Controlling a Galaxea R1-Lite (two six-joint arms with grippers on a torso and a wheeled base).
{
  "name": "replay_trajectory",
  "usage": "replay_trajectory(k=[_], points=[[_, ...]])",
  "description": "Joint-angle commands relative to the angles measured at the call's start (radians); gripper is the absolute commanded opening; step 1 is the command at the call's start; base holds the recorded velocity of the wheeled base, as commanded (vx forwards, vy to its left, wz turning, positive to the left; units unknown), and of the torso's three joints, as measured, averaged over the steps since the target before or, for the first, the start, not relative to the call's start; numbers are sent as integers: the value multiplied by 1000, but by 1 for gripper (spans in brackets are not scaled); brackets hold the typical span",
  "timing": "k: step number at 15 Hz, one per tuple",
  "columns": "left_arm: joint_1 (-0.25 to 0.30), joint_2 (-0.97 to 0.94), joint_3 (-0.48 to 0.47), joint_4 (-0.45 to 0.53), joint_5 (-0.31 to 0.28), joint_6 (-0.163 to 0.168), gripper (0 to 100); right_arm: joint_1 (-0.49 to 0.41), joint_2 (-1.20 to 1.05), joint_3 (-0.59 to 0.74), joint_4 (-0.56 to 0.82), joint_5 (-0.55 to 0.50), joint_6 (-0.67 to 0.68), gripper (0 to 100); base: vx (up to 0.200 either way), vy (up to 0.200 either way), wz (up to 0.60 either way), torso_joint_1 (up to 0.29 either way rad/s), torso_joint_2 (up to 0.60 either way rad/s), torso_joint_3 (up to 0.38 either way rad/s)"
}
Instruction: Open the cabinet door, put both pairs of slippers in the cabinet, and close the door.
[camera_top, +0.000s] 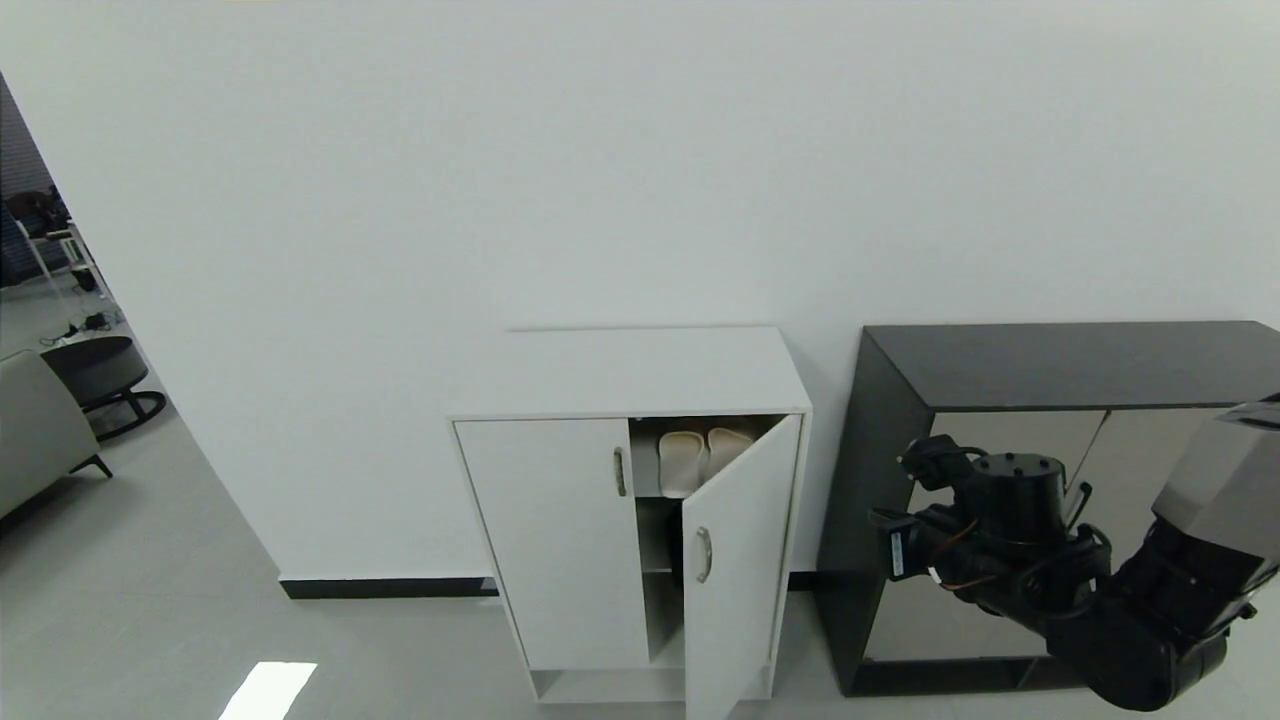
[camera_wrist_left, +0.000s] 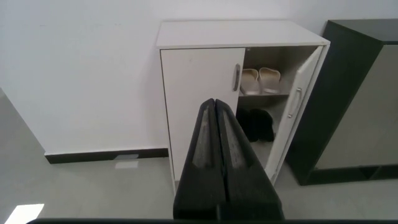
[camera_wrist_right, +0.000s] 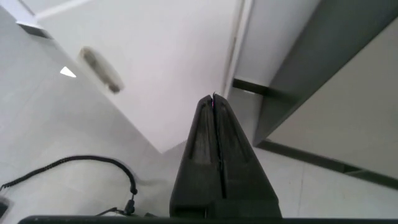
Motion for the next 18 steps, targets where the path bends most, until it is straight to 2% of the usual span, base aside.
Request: replay_trajectory(k=[1, 14, 18], points=[[0, 0, 0, 0, 0, 0, 0, 7, -9, 3, -1, 0, 0, 0, 0, 0, 0, 0, 0, 0], [0, 0, 0, 0, -1, 0, 0, 47, -4, 15, -4, 0, 1, 0, 0, 0, 0, 0, 0, 0], [0, 0, 0, 0, 2, -1, 0, 113, -3, 53, -90, 0, 29, 0, 0, 0, 0, 0, 0, 0]])
